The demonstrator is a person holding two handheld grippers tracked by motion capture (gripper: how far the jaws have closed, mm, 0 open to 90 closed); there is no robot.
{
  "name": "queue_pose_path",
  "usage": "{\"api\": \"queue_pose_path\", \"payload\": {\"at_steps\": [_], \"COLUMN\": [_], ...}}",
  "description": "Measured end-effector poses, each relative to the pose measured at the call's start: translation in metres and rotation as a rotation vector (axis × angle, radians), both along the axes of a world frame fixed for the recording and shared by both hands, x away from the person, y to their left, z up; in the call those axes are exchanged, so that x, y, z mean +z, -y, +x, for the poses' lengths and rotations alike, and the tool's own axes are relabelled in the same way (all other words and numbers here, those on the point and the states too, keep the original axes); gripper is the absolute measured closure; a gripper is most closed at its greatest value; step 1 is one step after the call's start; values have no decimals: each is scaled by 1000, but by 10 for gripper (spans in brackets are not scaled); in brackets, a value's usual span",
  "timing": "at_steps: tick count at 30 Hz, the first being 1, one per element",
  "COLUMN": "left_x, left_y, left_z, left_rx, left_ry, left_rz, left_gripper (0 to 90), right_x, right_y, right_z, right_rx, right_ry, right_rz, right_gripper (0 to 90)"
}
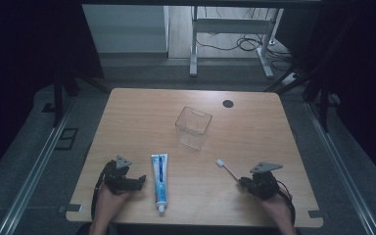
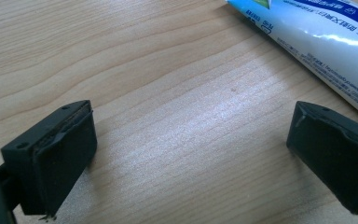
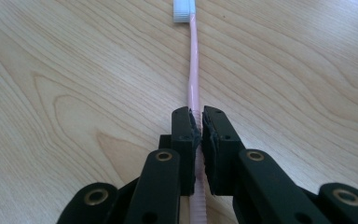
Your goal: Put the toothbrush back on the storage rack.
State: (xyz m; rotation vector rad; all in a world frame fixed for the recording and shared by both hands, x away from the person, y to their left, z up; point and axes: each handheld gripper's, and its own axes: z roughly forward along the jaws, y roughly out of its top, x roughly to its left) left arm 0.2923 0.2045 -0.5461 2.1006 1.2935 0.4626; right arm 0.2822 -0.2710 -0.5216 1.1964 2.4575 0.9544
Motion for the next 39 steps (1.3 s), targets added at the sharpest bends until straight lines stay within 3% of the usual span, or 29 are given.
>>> {"api": "queue_pose_path", "payload": {"at_steps": [7,12,13,15,16,24,25,32,39], "left_x": [0,0,0,0,0,0,0,0,0], "left_y": [0,0,0,0,0,0,0,0,0], "left_z": [0,0,0,0,0,0,0,0,0], "left_rx": [0,0,0,1,1,2,2,3,3], "left_ry": [0,0,0,0,0,-1,-1,-2,-3], "left_rz": [0,0,0,-1,-1,-1,-2,-2,-2], "left_gripper": [16,16,16,16,16,16,16,16,16], "right_x": [5,10,12,12,14,21,23,23,23], "right_y": [0,-4,-7,-8,-11,-24,-28,-41,-51], "right_z": [5,14,18,20,24,39,45,58,68], "right_rx": [11,37,50,53,68,107,126,166,174], "right_ry": [-52,-117,-149,-158,-191,-260,-283,-358,-410], "right_rz": [-33,-103,-137,-148,-182,-273,-308,-385,-428], "right_gripper": [825,808,793,791,784,756,749,739,747]}}
